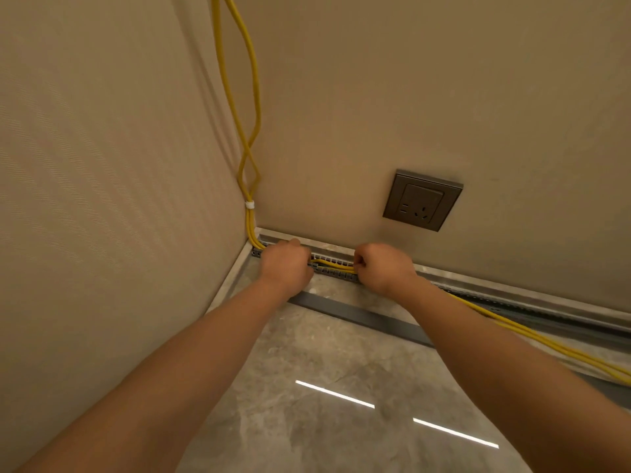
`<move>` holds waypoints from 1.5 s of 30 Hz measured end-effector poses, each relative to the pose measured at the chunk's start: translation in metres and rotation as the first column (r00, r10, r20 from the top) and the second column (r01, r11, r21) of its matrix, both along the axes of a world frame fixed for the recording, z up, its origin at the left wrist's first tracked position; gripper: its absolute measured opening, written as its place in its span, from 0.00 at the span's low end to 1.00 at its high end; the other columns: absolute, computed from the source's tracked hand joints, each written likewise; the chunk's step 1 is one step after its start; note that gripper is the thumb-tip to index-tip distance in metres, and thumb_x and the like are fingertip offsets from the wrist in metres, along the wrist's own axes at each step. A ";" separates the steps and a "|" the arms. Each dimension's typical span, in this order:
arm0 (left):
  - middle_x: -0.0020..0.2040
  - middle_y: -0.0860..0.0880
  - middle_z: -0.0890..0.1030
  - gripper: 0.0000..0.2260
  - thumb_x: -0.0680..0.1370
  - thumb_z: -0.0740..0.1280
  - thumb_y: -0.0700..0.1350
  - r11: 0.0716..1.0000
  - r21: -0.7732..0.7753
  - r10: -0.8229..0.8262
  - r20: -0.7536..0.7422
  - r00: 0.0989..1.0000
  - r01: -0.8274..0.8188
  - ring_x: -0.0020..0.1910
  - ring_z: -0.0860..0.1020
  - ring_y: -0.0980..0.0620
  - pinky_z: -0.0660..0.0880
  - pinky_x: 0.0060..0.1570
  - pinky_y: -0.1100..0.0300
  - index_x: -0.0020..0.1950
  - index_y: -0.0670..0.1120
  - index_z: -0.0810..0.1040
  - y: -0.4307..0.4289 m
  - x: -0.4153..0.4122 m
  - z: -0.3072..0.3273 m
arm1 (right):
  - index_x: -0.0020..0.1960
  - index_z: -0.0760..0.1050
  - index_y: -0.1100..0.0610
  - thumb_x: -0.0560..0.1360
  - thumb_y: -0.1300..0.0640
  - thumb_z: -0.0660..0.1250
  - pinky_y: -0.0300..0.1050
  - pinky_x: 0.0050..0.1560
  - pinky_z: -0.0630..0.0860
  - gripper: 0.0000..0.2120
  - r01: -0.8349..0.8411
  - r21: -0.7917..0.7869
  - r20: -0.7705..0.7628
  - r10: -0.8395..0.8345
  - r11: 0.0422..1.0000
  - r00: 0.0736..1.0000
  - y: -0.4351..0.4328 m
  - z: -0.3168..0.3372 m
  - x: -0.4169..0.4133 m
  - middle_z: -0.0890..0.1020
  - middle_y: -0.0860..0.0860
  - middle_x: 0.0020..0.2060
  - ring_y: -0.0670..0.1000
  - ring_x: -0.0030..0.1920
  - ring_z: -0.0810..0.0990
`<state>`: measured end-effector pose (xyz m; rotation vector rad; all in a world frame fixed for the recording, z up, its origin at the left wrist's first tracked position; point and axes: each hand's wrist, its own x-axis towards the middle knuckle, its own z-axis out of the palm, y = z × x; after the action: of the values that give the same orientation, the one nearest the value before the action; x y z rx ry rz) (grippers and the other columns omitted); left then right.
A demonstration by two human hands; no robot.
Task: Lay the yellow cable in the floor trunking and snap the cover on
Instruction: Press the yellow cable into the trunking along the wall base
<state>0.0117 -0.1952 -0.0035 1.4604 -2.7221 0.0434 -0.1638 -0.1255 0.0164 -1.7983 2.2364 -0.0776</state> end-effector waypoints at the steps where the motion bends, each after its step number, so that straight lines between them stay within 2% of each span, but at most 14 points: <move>1: 0.52 0.48 0.79 0.13 0.76 0.62 0.50 1.000 -0.005 -0.002 -0.027 1.000 0.002 0.52 0.78 0.46 0.74 0.44 0.55 0.55 0.49 0.82 0.001 0.002 -0.002 | 0.50 0.79 0.53 0.75 0.57 0.60 0.46 0.42 0.72 0.10 0.045 0.017 0.038 -0.046 0.999 0.998 -0.002 0.001 0.001 0.82 0.55 0.50 0.58 0.51 0.79; 5: 0.50 0.49 0.80 0.13 0.75 0.62 0.49 0.998 -0.063 -0.018 -0.101 0.995 0.012 0.51 0.77 0.48 0.73 0.43 0.56 0.54 0.50 0.83 0.008 0.006 -0.011 | 0.47 0.77 0.52 0.70 0.59 0.63 0.46 0.43 0.74 0.07 0.182 0.069 0.165 -0.191 0.981 0.968 -0.007 0.001 0.002 0.81 0.53 0.47 0.57 0.49 0.79; 9: 0.47 0.50 0.80 0.12 0.72 0.66 0.46 0.989 -0.118 -0.118 -0.248 0.961 0.091 0.48 0.79 0.48 0.75 0.42 0.55 0.53 0.49 0.84 0.015 0.001 -0.009 | 0.43 0.75 0.52 0.70 0.59 0.64 0.48 0.47 0.76 0.04 0.223 0.113 0.229 -0.244 0.968 0.942 -0.013 -0.001 0.001 0.82 0.54 0.45 0.57 0.49 0.80; 11: 0.47 0.50 0.81 0.11 0.73 0.66 0.47 0.983 -0.095 -0.174 -0.269 0.947 0.154 0.49 0.79 0.48 0.76 0.42 0.55 0.53 0.50 0.84 0.019 -0.012 -0.003 | 0.44 0.74 0.52 0.70 0.58 0.64 0.48 0.48 0.76 0.03 0.235 0.123 0.243 -0.258 0.964 0.935 -0.015 -0.002 0.000 0.82 0.54 0.46 0.58 0.50 0.80; 15: 0.51 0.49 0.80 0.13 0.76 0.63 0.53 0.969 0.023 -0.241 -0.139 0.960 0.247 0.55 0.77 0.48 0.77 0.46 0.53 0.54 0.50 0.81 0.030 -0.036 -0.002 | 0.47 0.71 0.53 0.68 0.54 0.68 0.49 0.46 0.74 0.10 0.252 0.131 0.291 -0.280 0.959 0.915 -0.013 -0.004 -0.002 0.79 0.54 0.45 0.58 0.48 0.79; 20: 0.54 0.49 0.77 0.12 0.78 0.64 0.52 0.972 0.055 -0.219 -0.114 0.969 0.226 0.57 0.74 0.48 0.75 0.47 0.52 0.57 0.49 0.79 0.037 -0.037 -0.011 | 0.46 0.70 0.53 0.69 0.55 0.67 0.48 0.45 0.73 0.08 0.218 0.096 0.285 -0.237 0.971 0.929 -0.009 -0.010 -0.005 0.80 0.55 0.48 0.58 0.49 0.78; 25: 0.54 0.46 0.78 0.11 0.79 0.62 0.46 0.973 0.081 -0.213 -0.016 0.977 0.214 0.57 0.77 0.45 0.76 0.48 0.52 0.57 0.48 0.80 0.030 -0.050 0.000 | 0.46 0.70 0.53 0.73 0.52 0.64 0.47 0.44 0.73 0.05 0.153 0.061 0.197 -0.162 0.986 0.967 -0.002 -0.009 -0.008 0.81 0.56 0.49 0.59 0.50 0.79; 28: 0.55 0.45 0.78 0.09 0.79 0.62 0.42 0.976 0.055 -0.216 0.065 0.974 0.213 0.56 0.77 0.43 0.76 0.46 0.51 0.56 0.45 0.79 0.032 -0.056 0.004 | 0.44 0.71 0.52 0.74 0.48 0.63 0.45 0.42 0.71 0.07 0.168 0.035 0.139 -0.172 0.985 0.975 0.011 -0.007 -0.019 0.82 0.55 0.48 0.58 0.48 0.79; 33: 0.55 0.44 0.77 0.09 0.79 0.62 0.38 0.980 0.043 -0.196 0.091 0.976 0.193 0.55 0.76 0.43 0.76 0.45 0.50 0.56 0.44 0.78 0.037 -0.059 0.003 | 0.39 0.73 0.52 0.73 0.41 0.66 0.46 0.39 0.74 0.15 0.263 0.140 0.278 -0.293 0.955 0.915 0.034 0.002 -0.049 0.80 0.50 0.34 0.53 0.36 0.78; 37: 0.56 0.45 0.77 0.10 0.79 0.62 0.39 0.981 0.055 -0.188 0.084 0.979 0.184 0.56 0.76 0.43 0.76 0.48 0.50 0.58 0.45 0.78 0.039 -0.060 0.004 | 0.35 0.77 0.57 0.73 0.49 0.71 0.43 0.30 0.73 0.14 0.314 0.236 0.458 -0.391 0.919 0.798 0.046 0.011 -0.072 0.80 0.53 0.29 0.51 0.27 0.74; 39: 0.56 0.45 0.77 0.10 0.79 0.62 0.39 0.983 0.053 -0.182 0.095 0.979 0.178 0.56 0.76 0.43 0.76 0.48 0.50 0.58 0.45 0.79 0.040 -0.061 0.004 | 0.33 0.76 0.55 0.73 0.51 0.72 0.45 0.36 0.76 0.13 0.329 0.204 0.409 -0.386 0.922 0.827 0.044 0.010 -0.073 0.82 0.52 0.30 0.51 0.31 0.77; 41: 0.55 0.45 0.78 0.10 0.79 0.63 0.38 0.984 0.051 -0.177 0.122 0.977 0.171 0.55 0.77 0.43 0.76 0.47 0.50 0.57 0.45 0.79 0.040 -0.062 0.006 | 0.34 0.76 0.53 0.71 0.49 0.71 0.49 0.46 0.78 0.11 0.338 0.160 0.282 -0.372 0.927 0.884 0.040 0.008 -0.070 0.84 0.52 0.36 0.53 0.41 0.81; 43: 0.54 0.45 0.78 0.10 0.78 0.63 0.38 0.985 0.042 -0.170 0.173 0.970 0.166 0.54 0.78 0.43 0.76 0.46 0.51 0.56 0.45 0.80 0.040 -0.065 0.008 | 0.37 0.76 0.52 0.71 0.49 0.70 0.48 0.46 0.77 0.08 0.340 0.144 0.200 -0.364 0.929 0.910 0.038 0.008 -0.066 0.84 0.52 0.40 0.54 0.45 0.81; 45: 0.54 0.45 0.79 0.09 0.78 0.63 0.39 0.984 0.031 -0.179 0.210 0.961 0.176 0.53 0.79 0.43 0.76 0.45 0.51 0.55 0.45 0.81 0.042 -0.069 0.011 | 0.41 0.78 0.53 0.70 0.50 0.69 0.45 0.43 0.75 0.06 0.345 0.155 0.156 -0.368 0.926 0.917 0.037 0.007 -0.064 0.83 0.52 0.42 0.55 0.46 0.81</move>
<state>-0.0573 -0.1529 0.0074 1.2748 -3.0171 0.1858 -0.2274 -0.0885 0.0238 -1.2467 2.3489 -0.1632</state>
